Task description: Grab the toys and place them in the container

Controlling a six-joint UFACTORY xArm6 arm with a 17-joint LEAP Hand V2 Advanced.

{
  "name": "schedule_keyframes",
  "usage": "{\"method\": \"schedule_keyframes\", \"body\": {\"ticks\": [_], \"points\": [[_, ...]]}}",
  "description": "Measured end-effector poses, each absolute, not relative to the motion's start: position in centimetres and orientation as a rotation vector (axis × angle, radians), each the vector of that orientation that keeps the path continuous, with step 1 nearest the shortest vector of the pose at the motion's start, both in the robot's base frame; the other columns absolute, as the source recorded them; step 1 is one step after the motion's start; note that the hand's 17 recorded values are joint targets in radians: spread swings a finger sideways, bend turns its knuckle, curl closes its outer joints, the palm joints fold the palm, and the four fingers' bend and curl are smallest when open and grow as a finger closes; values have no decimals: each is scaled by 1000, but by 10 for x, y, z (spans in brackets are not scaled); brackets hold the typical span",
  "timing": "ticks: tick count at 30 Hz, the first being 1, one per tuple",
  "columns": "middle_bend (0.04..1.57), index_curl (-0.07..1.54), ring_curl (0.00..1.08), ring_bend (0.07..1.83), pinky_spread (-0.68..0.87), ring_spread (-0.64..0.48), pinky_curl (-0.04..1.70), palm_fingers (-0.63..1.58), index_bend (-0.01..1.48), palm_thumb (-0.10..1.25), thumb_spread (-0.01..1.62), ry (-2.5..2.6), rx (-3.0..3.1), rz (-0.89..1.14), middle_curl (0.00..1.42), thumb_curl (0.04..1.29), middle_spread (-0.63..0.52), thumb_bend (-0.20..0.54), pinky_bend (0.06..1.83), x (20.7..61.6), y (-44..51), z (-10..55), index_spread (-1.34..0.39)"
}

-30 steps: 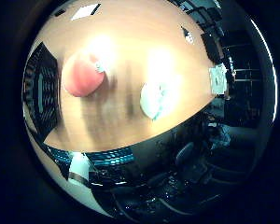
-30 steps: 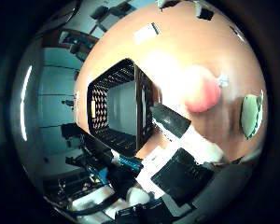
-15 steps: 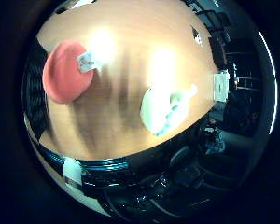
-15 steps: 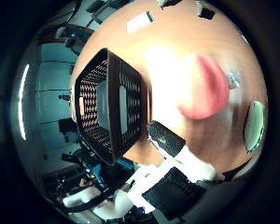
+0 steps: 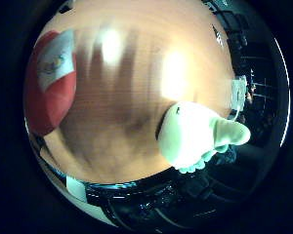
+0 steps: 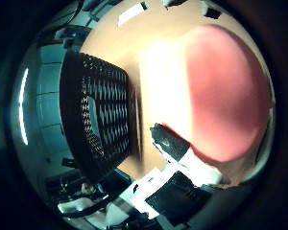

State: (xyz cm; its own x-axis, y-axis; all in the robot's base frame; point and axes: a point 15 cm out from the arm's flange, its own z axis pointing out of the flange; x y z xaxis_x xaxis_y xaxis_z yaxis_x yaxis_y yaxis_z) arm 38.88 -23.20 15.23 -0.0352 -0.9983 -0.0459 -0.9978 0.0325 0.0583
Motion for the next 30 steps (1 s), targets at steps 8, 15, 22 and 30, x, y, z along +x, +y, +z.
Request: {"method": "schedule_keyframes", "body": {"ticks": [8,15,22,30], "points": [[314,315,269,457,286,-86,241,591,184,663,1080,-2254,2191,-47,381,308,-173,-16,224,398,-237,150,-396],[616,454,443,834,-325,-318,365,1235,298,818,1034,-2254,2213,55,567,340,-334,-11,666,411,-244,161,-466],[1030,782,631,1217,-323,-285,626,1181,772,951,1013,-2231,2260,131,803,386,-295,-13,1140,416,-249,178,-449],[1225,938,744,1358,-225,-250,818,1081,1003,1046,1045,-2231,2273,203,914,467,-223,-7,1287,403,-252,226,-344]]}}
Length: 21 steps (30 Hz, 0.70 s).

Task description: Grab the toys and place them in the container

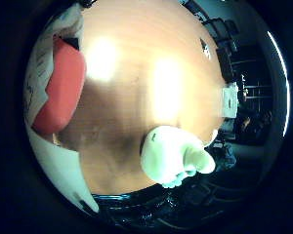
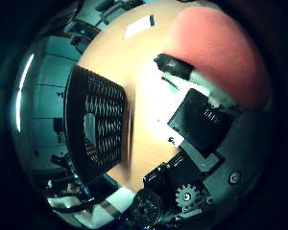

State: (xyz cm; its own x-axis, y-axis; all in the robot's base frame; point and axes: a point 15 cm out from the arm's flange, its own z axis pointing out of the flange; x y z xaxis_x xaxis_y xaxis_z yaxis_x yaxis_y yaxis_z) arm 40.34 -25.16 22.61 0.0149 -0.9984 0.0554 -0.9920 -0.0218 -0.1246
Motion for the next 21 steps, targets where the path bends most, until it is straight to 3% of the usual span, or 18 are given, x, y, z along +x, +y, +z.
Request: {"method": "schedule_keyframes", "body": {"ticks": [11,21], "points": [[1268,953,819,1362,-197,-253,976,1053,1045,1064,1044,2114,-2241,-165,927,561,-183,-13,1237,357,-202,312,-294],[1270,951,852,1338,-208,-257,1076,1060,1042,1042,1036,1965,-2272,-190,928,605,-178,-14,1182,359,-109,366,-285]]}}
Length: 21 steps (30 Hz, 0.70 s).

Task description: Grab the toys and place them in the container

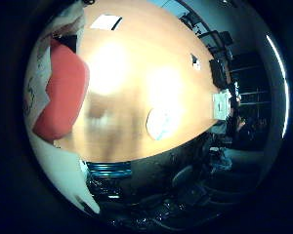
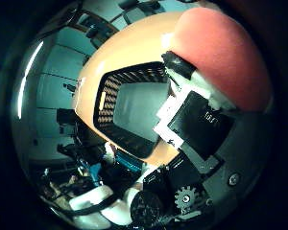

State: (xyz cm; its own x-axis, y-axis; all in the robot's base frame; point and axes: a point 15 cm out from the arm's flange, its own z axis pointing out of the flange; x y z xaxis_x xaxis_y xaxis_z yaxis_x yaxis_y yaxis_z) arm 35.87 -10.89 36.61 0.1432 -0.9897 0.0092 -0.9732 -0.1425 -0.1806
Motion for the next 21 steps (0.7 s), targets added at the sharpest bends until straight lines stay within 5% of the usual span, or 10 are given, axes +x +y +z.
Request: {"method": "schedule_keyframes", "body": {"ticks": [21], "points": [[1253,951,887,1311,-231,-264,1163,1067,1035,1024,1042,1598,-2344,-205,938,627,-180,-15,1126,385,114,387,-284]]}}
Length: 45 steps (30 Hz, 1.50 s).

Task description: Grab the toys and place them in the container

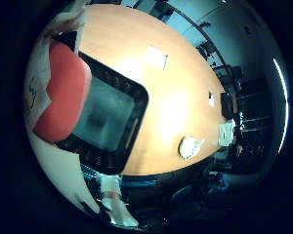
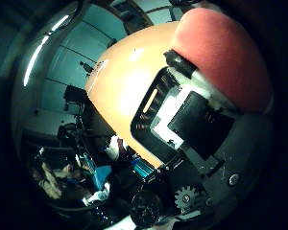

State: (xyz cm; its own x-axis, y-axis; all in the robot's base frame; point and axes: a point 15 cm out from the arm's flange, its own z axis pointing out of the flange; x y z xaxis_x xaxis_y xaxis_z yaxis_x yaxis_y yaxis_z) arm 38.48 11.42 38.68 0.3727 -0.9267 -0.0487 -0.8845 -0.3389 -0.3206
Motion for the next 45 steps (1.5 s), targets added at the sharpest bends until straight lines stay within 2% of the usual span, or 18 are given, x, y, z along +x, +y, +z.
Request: {"method": "schedule_keyframes", "body": {"ticks": [7,11,14,15,17,19,23,27,45], "points": [[1203,947,877,1290,-241,-262,1146,1031,986,928,1087,1585,-2315,-240,933,576,-190,-35,1113,396,117,390,-289],[1088,886,787,1211,-309,-260,1021,933,747,832,1110,1570,-2313,-257,859,500,-205,-29,1017,397,116,393,-325],[933,788,711,1152,-396,-285,933,611,455,763,1118,1574,-2333,-240,781,445,-236,-27,936,393,115,385,-402],[873,750,693,1131,-383,-281,916,485,398,747,1121,1583,-2346,-222,754,430,-249,-28,888,389,115,375,-432],[798,698,642,1008,-286,-262,888,278,397,730,1116,1595,-2372,-191,713,411,-256,-27,764,381,113,357,-473],[744,638,583,901,-121,-232,852,232,387,714,1112,1588,-2385,-182,669,390,-245,-24,680,374,111,350,-488],[677,563,511,779,117,-190,782,237,369,703,1109,1575,-2383,-196,610,372,-226,-23,584,365,109,349,-485],[619,512,464,719,233,-170,715,284,347,700,1104,1567,-2377,-213,564,362,-216,-22,511,364,107,354,-476],[490,430,364,577,313,-174,554,425,253,697,1105,1625,-2342,-240,484,343,-217,-20,387,371,74,355,-471]]}}
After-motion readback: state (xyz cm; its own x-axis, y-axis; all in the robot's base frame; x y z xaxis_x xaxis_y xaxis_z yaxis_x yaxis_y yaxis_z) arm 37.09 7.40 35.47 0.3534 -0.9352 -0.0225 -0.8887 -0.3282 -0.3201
